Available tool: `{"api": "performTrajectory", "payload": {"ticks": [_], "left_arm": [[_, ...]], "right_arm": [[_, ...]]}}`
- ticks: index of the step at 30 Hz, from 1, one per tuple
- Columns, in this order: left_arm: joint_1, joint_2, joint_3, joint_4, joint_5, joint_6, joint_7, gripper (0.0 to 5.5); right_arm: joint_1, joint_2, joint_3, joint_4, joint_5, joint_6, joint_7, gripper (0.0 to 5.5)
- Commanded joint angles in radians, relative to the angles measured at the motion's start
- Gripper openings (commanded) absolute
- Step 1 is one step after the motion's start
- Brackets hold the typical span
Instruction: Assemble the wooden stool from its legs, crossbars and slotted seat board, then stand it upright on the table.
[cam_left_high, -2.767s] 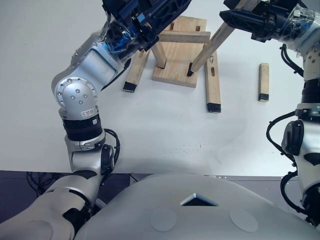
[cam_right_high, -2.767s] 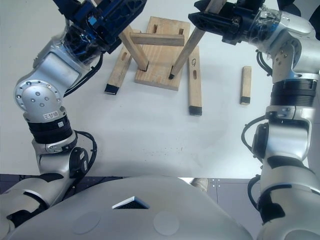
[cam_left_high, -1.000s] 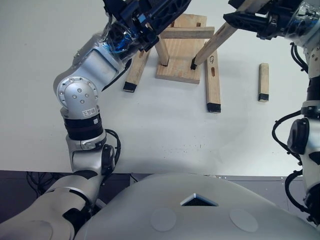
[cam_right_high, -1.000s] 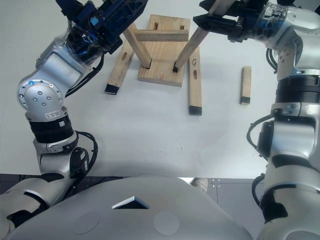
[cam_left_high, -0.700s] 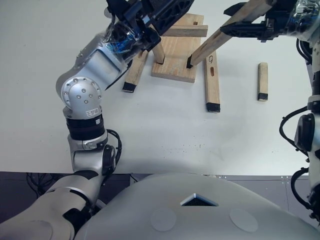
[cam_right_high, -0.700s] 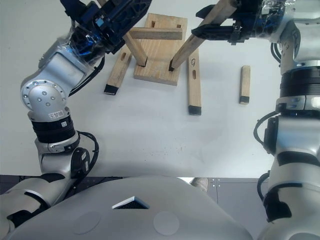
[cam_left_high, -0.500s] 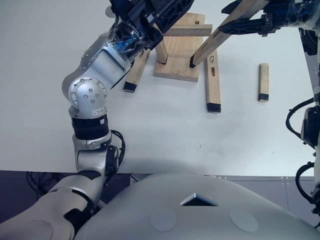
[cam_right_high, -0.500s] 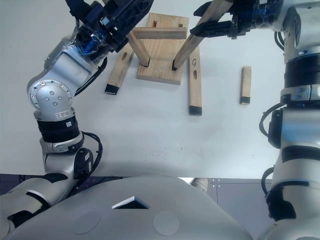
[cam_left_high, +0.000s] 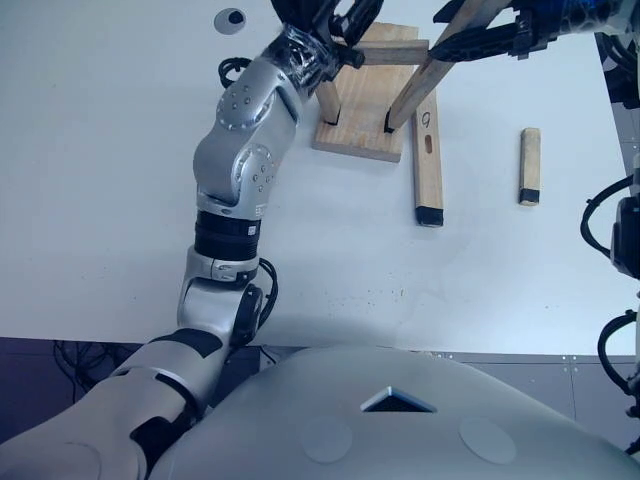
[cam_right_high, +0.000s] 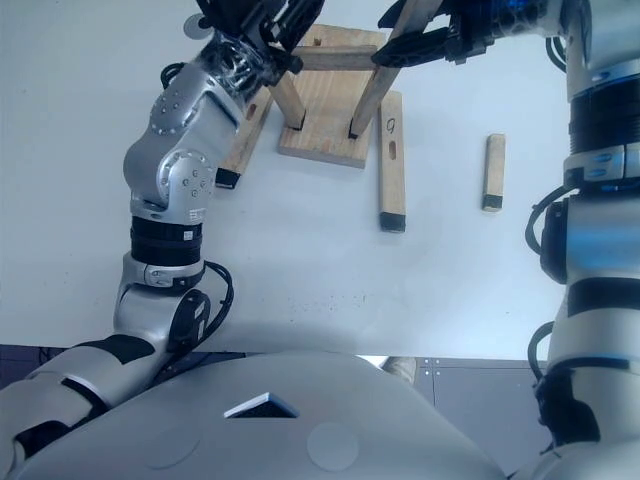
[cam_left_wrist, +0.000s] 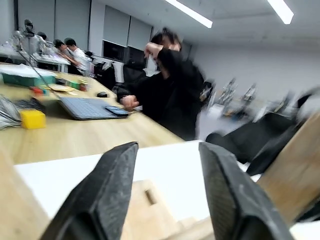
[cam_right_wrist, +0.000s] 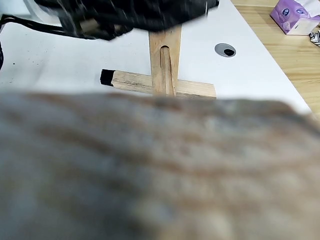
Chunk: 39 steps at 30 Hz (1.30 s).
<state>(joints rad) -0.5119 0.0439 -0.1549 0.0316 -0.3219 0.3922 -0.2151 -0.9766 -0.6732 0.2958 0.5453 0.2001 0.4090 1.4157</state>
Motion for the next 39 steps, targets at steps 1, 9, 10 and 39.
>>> {"api": "performTrajectory", "payload": {"ticks": [1,9,10,39], "left_arm": [[0.014,0.002,-0.126,0.087,0.14,-0.023,-0.018,1.52],[0.06,-0.011,-0.138,0.13,0.189,-0.006,-0.042,0.07],[0.053,-0.013,-0.133,0.131,0.189,0.001,-0.042,0.03],[0.028,0.013,0.017,0.1,0.169,0.034,-0.105,0.0]], "right_arm": [[0.012,0.009,0.046,0.006,-0.069,0.045,-0.006,2.04],[0.011,0.036,0.082,0.008,-0.09,0.051,-0.015,2.04],[0.007,0.039,0.088,0.008,-0.09,0.06,-0.014,2.04],[0.229,0.111,-0.159,-0.511,0.118,0.465,-0.296,3.17]]}}
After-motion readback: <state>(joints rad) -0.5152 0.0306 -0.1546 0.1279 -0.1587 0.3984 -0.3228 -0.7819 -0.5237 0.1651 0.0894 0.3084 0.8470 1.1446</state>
